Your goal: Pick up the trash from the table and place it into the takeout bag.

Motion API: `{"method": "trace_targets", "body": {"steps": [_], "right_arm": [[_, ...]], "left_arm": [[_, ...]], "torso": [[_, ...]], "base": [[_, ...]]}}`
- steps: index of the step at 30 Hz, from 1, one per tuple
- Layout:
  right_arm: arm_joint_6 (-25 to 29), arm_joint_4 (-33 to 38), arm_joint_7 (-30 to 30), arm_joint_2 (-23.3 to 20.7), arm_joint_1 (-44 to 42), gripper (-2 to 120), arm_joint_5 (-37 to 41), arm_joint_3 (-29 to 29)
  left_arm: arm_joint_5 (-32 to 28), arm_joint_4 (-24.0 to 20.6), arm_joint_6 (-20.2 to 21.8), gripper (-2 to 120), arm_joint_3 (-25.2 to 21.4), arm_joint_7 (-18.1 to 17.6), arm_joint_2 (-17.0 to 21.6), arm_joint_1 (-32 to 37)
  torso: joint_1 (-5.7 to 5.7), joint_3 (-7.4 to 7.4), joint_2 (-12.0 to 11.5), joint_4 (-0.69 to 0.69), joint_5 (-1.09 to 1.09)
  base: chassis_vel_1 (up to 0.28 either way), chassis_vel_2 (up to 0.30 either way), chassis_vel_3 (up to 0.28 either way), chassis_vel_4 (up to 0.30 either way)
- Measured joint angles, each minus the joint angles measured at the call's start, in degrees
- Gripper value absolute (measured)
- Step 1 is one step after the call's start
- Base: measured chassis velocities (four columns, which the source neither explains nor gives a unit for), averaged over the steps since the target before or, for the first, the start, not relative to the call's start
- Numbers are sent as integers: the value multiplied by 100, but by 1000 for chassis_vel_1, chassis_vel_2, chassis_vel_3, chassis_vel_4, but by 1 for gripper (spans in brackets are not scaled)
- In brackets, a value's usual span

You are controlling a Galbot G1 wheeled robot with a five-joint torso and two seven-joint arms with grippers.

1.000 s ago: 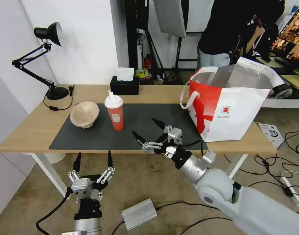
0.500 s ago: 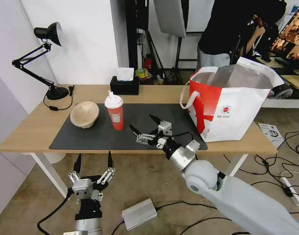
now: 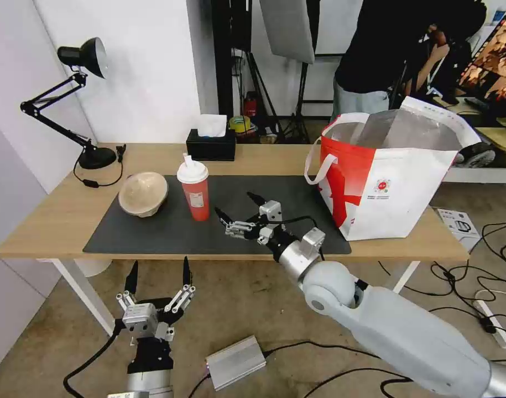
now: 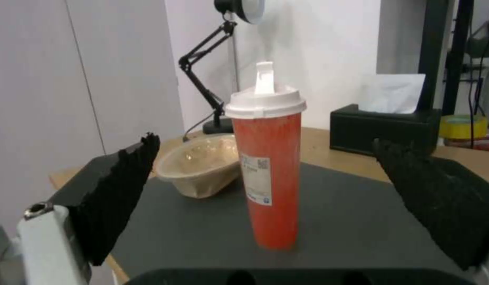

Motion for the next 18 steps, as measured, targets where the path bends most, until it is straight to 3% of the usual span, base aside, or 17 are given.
{"method": "trace_targets", "body": {"steps": [18], "right_arm": [[-31,-783,-130,432,435,100,3,-233]], "left_arm": [[16,-25,20,100,3,-4,3,-18]], "torso": [[0,0,0,0,0]], "base": [[0,0,0,0]]}}
